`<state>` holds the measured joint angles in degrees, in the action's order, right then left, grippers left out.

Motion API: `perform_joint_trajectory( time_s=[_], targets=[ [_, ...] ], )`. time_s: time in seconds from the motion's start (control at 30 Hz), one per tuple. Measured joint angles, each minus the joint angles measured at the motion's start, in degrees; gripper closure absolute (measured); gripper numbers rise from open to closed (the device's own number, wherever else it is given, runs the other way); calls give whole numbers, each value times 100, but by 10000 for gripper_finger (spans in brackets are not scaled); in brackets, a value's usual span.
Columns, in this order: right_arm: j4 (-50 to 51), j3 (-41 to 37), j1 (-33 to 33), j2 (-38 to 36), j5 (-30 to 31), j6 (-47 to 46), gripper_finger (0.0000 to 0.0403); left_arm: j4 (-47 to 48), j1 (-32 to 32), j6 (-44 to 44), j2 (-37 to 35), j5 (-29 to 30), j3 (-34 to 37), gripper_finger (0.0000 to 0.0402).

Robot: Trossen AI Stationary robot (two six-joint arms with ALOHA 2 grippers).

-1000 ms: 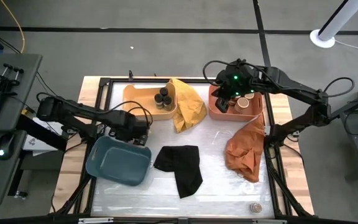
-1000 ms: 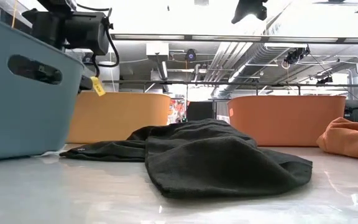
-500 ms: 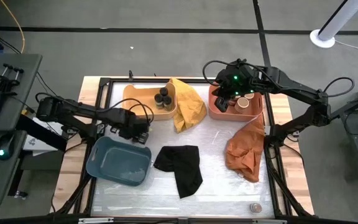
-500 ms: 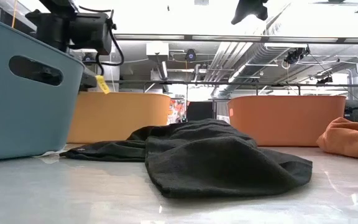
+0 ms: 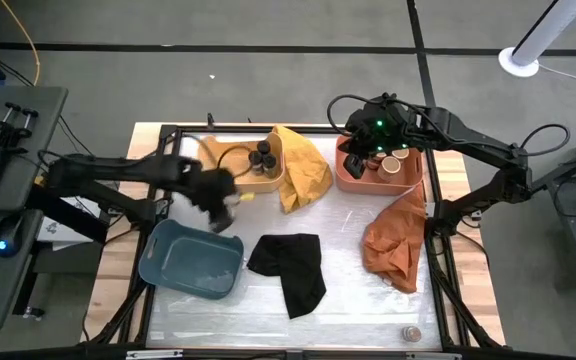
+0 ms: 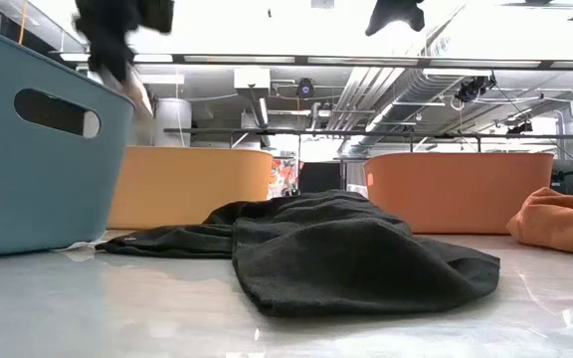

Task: Sort spices by type
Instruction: Put the top brown spice bottle into the blue bin

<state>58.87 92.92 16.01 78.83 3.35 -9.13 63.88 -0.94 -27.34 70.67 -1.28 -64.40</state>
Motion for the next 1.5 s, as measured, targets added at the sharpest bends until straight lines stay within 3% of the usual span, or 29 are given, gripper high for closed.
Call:
perform_joint_trajectory(
  time_s=[0.13, 0.3, 0.47, 0.63, 0.9, 1.5],
  targets=[
    [-2, 0, 0, 2, -12, -2, 403, 962, -1320, 86, -243, 120, -486, 267],
    [-20, 0, 0, 2, -12, 9, 403, 1828, -2971, -739, -336, 479, -382, 267],
    [-44, 0, 0, 4, -10, 9, 403, 1259, -3890, -949, -319, 481, 423, 267],
    [-44, 0, 0, 4, -10, -11, 403, 1167, -3940, -915, -319, 531, 1332, 267],
    [-46, 0, -2, 4, -10, -184, 403, 767, -3916, 138, -319, 389, 2282, 266],
    [-48, 0, -2, 215, -12, -396, 403, 486, -3916, 298, -319, 632, 2520, 173]
  ],
)
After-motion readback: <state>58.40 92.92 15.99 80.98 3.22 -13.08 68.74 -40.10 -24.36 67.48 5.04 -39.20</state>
